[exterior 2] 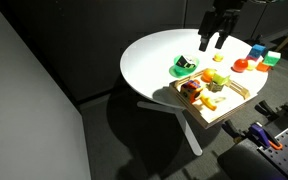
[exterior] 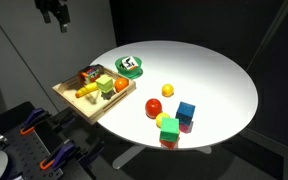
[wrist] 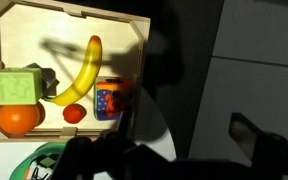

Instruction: Put the big red apple on top of the two stacked toy blocks in the box

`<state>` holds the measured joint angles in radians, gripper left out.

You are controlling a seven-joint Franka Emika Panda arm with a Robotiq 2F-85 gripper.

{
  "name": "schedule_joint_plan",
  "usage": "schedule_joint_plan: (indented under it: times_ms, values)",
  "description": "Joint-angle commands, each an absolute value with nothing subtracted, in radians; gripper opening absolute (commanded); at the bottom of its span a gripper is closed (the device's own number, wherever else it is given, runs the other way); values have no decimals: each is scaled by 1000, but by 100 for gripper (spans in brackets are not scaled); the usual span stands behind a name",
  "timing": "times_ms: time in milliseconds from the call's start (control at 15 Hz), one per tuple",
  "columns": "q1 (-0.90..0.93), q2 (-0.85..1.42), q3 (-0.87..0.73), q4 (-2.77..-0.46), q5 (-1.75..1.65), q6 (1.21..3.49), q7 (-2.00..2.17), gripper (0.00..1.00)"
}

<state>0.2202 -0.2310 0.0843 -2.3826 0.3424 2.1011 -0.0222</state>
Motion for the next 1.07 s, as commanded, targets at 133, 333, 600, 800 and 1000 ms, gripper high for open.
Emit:
schedule_joint_plan:
  times_ms: [133,333,600,800,1000]
  values:
    - [190,-229,97,-2374,333,2093,-18,100]
    - [169,-230,91,-2367,319,2090,-9,100]
    - [129,-222,87,-2355,272,2090,16,100]
    - [95,-214,82,-2349,213,2092,44,100]
    - [63,-204,75,-2350,156,2112,75,100]
